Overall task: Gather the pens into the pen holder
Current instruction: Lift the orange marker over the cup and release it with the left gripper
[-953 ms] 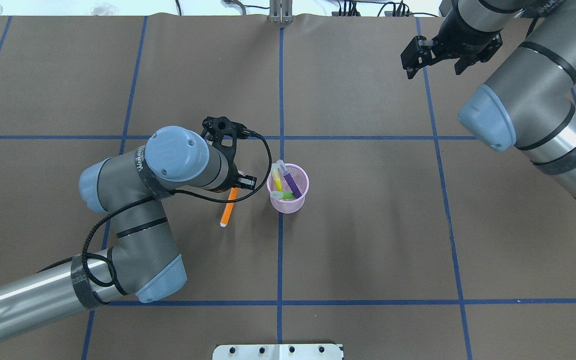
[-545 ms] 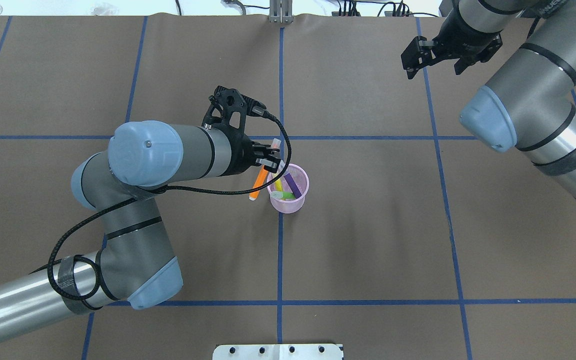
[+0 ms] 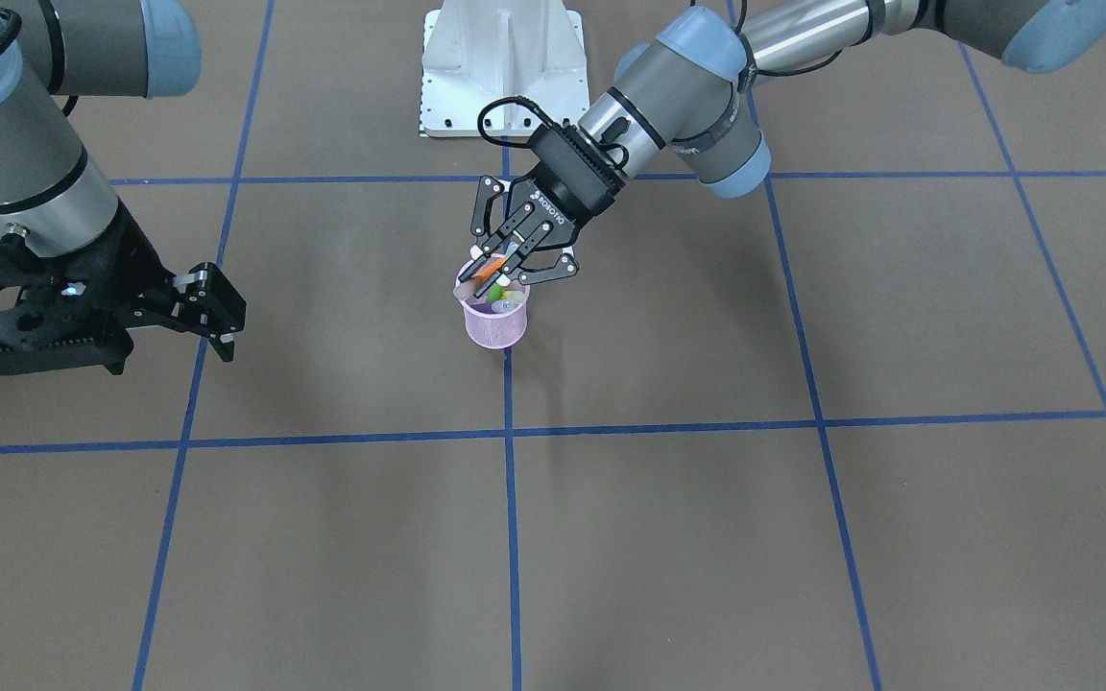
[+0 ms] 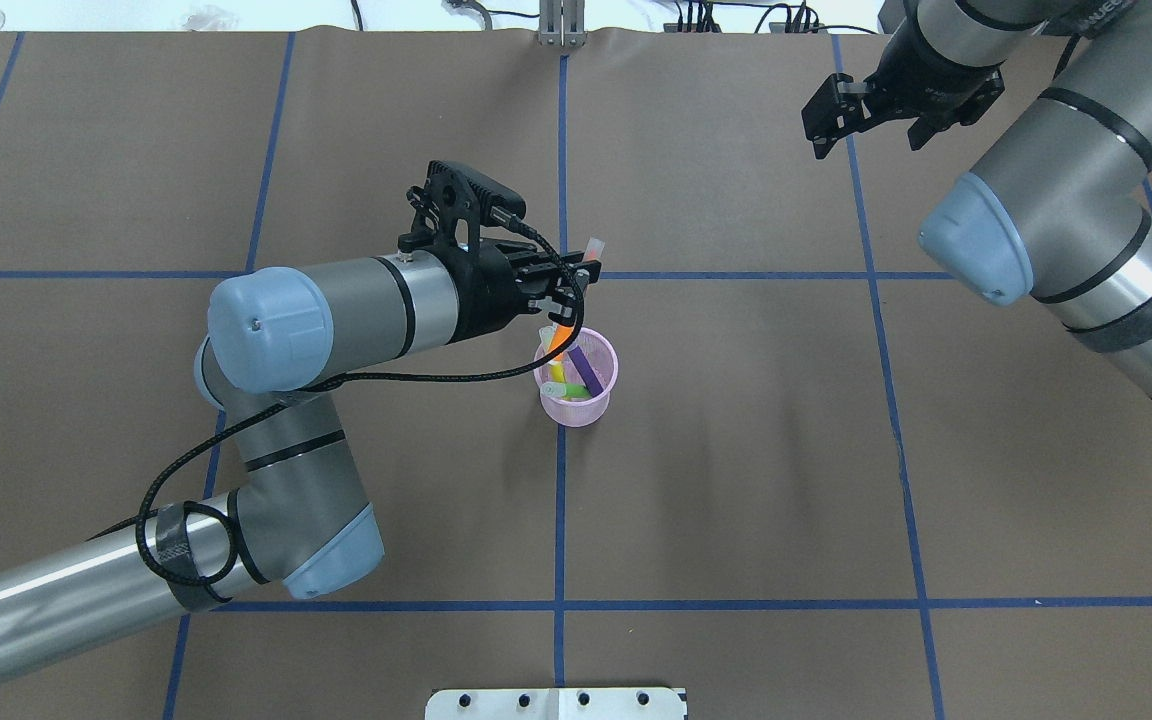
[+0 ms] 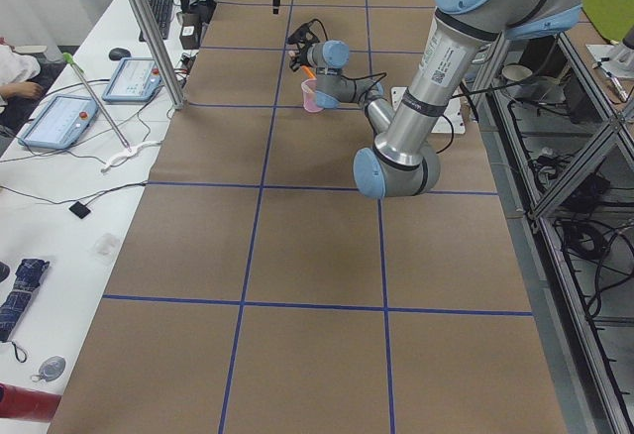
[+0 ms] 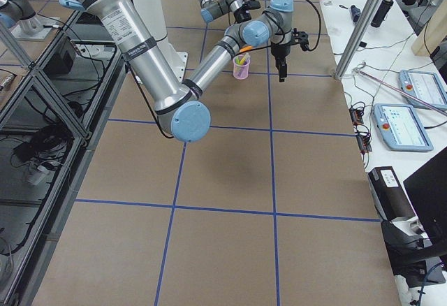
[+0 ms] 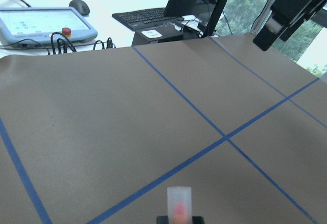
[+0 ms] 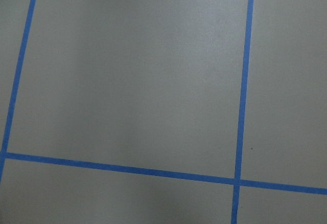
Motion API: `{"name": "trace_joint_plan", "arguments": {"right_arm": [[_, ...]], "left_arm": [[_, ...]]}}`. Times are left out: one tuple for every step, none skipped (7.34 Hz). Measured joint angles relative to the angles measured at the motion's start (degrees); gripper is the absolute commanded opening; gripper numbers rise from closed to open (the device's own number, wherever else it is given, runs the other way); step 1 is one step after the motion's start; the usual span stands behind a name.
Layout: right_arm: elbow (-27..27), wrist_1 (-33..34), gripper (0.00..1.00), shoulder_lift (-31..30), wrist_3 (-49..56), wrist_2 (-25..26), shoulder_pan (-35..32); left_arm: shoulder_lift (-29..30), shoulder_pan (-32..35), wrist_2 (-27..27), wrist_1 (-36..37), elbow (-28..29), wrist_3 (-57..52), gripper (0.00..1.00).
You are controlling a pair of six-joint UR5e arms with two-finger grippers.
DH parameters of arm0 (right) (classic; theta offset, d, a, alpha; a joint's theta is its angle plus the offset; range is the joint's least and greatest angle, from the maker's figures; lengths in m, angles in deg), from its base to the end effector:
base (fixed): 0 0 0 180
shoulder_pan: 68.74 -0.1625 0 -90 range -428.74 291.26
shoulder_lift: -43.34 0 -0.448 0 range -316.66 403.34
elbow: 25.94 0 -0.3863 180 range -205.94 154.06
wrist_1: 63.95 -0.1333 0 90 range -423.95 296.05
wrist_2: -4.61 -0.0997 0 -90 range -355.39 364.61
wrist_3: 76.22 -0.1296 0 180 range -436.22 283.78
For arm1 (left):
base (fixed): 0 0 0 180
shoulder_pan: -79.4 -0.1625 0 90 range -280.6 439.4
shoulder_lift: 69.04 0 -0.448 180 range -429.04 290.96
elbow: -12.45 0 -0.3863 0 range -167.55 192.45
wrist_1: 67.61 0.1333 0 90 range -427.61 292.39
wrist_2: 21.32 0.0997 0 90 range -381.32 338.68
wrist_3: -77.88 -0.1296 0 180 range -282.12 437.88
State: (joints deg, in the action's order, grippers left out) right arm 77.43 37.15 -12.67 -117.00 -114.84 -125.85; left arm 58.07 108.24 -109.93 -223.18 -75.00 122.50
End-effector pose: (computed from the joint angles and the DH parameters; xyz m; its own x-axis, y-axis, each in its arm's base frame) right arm -0.2996 -0.5914 0.2818 0.7201 -0.1007 0.6865 -0.0429 0.9811 0.1889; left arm 0.5460 -0.4564 0.1797 0.2499 0.6747 -0.6945 0.4631 0.5466 0.6977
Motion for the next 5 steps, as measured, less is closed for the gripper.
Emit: {"name": "trace_joint_plan", "arguments": {"right_arm": [[0.04,-0.02,1.0,-0.03,0.0,0.0,-0.01],[0.05,-0.07,1.0,-0.05,0.0,0.0,-0.01],[-0.02,-0.41,1.0,-0.19,-0.02,0.0,-0.01],[-0.11,-1.15,1.0,-0.5,-0.06,0.0,-0.02],[-0.13,-1.69,1.0,-0.77,-0.08,0.0,0.0]], "left_arm": [[0.15,-0.15,0.49,-1.26,0.9,-0.21,0.0],[0.23,-0.49,0.95,-1.76,1.46,-0.31,0.0],[0.28,-0.95,1.21,-1.93,1.7,-0.35,0.19],[0.36,-1.25,1.34,-1.99,1.79,-0.34,0.65],[0.46,-1.49,1.56,-2.01,1.82,-0.33,0.82]]}}
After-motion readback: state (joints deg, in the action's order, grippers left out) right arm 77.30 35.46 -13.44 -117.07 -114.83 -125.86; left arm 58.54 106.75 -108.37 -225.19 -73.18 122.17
